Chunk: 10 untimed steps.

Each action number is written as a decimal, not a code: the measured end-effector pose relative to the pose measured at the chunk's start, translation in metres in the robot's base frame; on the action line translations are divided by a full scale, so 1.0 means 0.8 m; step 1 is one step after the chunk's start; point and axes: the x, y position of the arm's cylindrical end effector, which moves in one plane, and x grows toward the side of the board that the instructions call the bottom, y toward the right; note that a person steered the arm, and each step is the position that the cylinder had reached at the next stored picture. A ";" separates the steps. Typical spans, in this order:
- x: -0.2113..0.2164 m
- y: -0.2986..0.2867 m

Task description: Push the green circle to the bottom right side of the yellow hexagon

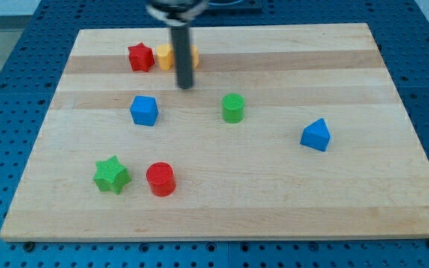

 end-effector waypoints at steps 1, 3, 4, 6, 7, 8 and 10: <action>0.090 -0.008; 0.168 0.144; 0.131 0.162; 0.040 0.145; 0.011 0.143; -0.005 0.143; -0.003 0.105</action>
